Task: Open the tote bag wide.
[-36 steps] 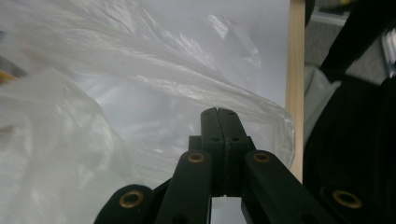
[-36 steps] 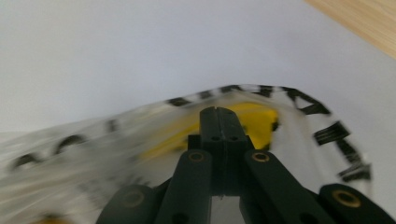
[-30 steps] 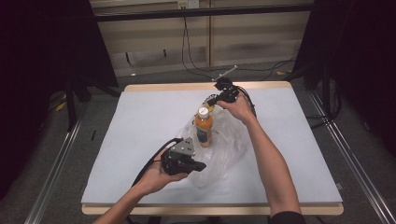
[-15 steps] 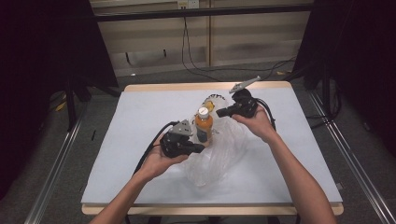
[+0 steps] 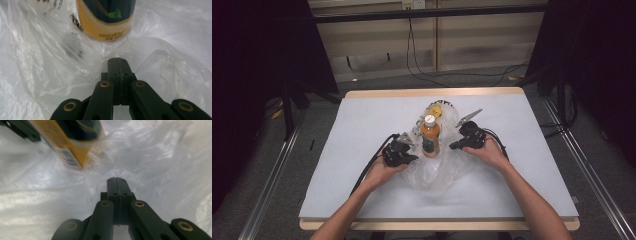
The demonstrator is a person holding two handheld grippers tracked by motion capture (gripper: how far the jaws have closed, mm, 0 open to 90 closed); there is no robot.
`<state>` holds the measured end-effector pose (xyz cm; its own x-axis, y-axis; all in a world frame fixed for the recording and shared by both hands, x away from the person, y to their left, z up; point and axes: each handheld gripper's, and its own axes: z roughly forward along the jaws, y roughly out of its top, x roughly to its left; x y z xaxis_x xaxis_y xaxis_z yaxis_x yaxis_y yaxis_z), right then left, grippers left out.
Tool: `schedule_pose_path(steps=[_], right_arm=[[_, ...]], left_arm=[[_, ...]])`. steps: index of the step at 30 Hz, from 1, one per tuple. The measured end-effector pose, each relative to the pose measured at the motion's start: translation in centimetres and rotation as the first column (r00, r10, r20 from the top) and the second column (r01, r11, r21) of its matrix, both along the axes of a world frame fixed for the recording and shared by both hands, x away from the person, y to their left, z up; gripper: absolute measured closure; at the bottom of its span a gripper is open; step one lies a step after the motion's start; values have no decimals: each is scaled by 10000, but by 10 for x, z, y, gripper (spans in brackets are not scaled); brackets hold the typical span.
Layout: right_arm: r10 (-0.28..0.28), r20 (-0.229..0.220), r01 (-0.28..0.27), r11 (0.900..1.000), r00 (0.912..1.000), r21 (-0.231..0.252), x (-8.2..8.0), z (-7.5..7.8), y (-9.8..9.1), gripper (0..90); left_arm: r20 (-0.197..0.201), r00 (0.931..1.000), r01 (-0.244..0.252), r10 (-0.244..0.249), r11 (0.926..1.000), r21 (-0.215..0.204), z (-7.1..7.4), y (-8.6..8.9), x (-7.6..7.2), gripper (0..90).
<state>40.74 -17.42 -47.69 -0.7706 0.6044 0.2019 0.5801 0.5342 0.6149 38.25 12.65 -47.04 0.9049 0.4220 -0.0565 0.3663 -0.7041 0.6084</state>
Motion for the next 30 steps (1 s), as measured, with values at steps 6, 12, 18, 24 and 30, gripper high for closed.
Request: schedule_pose_path(steps=[6,12,18,24,30], right_arm=[[-404,98,406,9990,9991,-161,1,1,-21,900],[-795,-106,799,9961,9968,365,-11,-3,-47,900],[-927,-1,927,9956,9957,118,-19,-1,-60,900],[-965,97,962,9950,9953,279,-25,-2,-57,900],[-1223,275,1199,9898,9921,771,-29,2,-58,900]], left_arm=[[-62,9999,-136,136,9999,23,0,17,4,900],[-142,9992,-378,374,9989,-260,-1,29,0,900],[-110,9977,-674,669,9964,-514,-2,32,-6,900],[-84,9988,-491,487,9974,-525,-3,38,-5,900],[102,9970,-744,764,9890,-1276,-2,44,-6,900]])
